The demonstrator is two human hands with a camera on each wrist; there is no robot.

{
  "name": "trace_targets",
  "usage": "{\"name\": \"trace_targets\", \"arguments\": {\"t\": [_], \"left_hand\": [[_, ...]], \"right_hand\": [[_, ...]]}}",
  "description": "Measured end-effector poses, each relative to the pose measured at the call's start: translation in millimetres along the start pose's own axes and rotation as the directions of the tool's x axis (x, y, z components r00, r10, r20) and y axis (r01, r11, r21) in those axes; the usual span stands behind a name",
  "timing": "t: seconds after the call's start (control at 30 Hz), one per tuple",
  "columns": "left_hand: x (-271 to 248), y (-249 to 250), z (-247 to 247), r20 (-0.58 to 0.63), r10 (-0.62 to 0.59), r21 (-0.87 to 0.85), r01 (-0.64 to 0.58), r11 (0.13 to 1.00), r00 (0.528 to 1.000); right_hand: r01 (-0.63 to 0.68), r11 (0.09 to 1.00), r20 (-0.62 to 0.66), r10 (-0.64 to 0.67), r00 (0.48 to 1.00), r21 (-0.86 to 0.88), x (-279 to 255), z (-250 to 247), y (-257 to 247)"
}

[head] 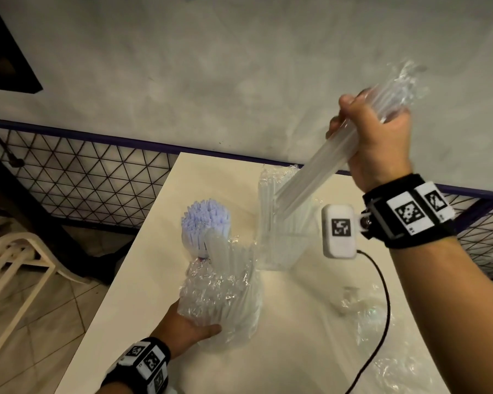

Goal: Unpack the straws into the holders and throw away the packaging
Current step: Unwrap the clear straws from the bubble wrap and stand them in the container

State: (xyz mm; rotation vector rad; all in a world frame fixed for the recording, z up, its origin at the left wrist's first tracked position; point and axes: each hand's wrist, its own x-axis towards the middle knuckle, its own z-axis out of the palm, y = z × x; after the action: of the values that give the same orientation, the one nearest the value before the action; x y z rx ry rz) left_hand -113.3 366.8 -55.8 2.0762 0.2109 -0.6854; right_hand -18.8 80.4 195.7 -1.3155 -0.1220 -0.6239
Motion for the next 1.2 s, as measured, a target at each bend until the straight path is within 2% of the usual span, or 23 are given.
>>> {"name": "trace_targets", "arguments": {"t": [0.07, 0.13, 0.2, 0.3, 0.37, 0.43, 0.5, 0.6, 0.67, 0.77, 0.83, 0.9, 0.93, 1.0, 1.07, 1.13, 1.2], "left_hand": [[-1, 1, -1, 0.007, -0.004, -0.005, 0.004, 1.0, 1.0], [0, 1, -1, 0.018, 0.01, -0.043, -0.009, 0.999, 1.0], [-3, 4, -1, 0.022, 0.002, -0.04, -0.001, 0.999, 1.0], [-2, 2, 0, 0.006, 0.03, -0.057, -0.03, 0.998, 1.0], [-1, 1, 0, 0.006, 0.038, -0.053, -0.038, 0.998, 0.999], [0, 0, 0, 0.004, 0.024, -0.061, -0.023, 0.998, 1.0], [-1, -1, 0, -0.002, 0.021, -0.065, -0.021, 0.998, 1.0], [0, -1, 1, -0.008, 0.026, -0.043, -0.026, 0.999, 1.0], [-2, 1, 0, -0.016, 0.023, -0.041, -0.024, 0.999, 1.0], [-3, 1, 1, -0.021, 0.026, -0.039, -0.026, 0.999, 0.999], [-5, 3, 1, -0.032, 0.036, -0.05, -0.038, 0.998, 0.999], [-6, 4, 0, -0.032, 0.076, -0.08, -0.079, 0.994, 0.997], [-7, 5, 0, -0.03, 0.094, -0.078, -0.096, 0.992, 0.995], [-10, 7, -1, -0.04, 0.105, -0.074, -0.108, 0.991, 0.994], [-11, 8, -1, -0.02, 0.104, -0.062, -0.105, 0.993, 0.994], [-12, 10, 0, -0.017, 0.103, -0.063, -0.104, 0.993, 0.995], [-16, 13, 0, -0.043, 0.138, -0.128, -0.142, 0.981, 0.99]], "right_hand": [[0.032, 0.997, -0.008, -0.033, 0.999, -0.069, 12, -5, 6], [-0.012, 0.988, -0.031, 0.008, 1.0, -0.156, 16, -11, 25], [-0.107, 0.964, -0.053, 0.097, 0.994, -0.243, 11, -18, 53], [-0.259, 0.864, -0.045, 0.266, 0.963, -0.433, -8, -28, 93], [-0.272, 0.816, -0.016, 0.307, 0.952, -0.511, -18, -35, 112], [-0.229, 0.795, -0.024, 0.261, 0.965, -0.562, -20, -41, 117], [-0.17, 0.816, -0.027, 0.186, 0.982, -0.552, -16, -47, 115], [-0.047, 0.798, 0.041, 0.09, 0.995, -0.601, -12, -53, 111], [0.053, 0.705, 0.131, 0.057, 0.99, -0.707, -15, -55, 112], [0.235, 0.49, 0.305, 0.067, 0.95, -0.839, -31, -64, 128], [0.337, 0.367, 0.411, 0.142, 0.901, -0.867, -45, -72, 144], [0.379, 0.281, 0.445, 0.227, 0.866, -0.882, -57, -78, 156], [0.371, 0.278, 0.436, 0.228, 0.871, -0.886, -59, -79, 158], [0.338, 0.316, 0.397, 0.147, 0.906, -0.886, -58, -76, 156], [0.345, 0.331, 0.387, 0.071, 0.919, -0.879, -53, -70, 151], [0.401, 0.322, 0.441, 0.06, 0.896, -0.858, -47, -63, 148], [0.471, 0.278, 0.514, 0.105, 0.851, -0.837, -44, -55, 148]]}}
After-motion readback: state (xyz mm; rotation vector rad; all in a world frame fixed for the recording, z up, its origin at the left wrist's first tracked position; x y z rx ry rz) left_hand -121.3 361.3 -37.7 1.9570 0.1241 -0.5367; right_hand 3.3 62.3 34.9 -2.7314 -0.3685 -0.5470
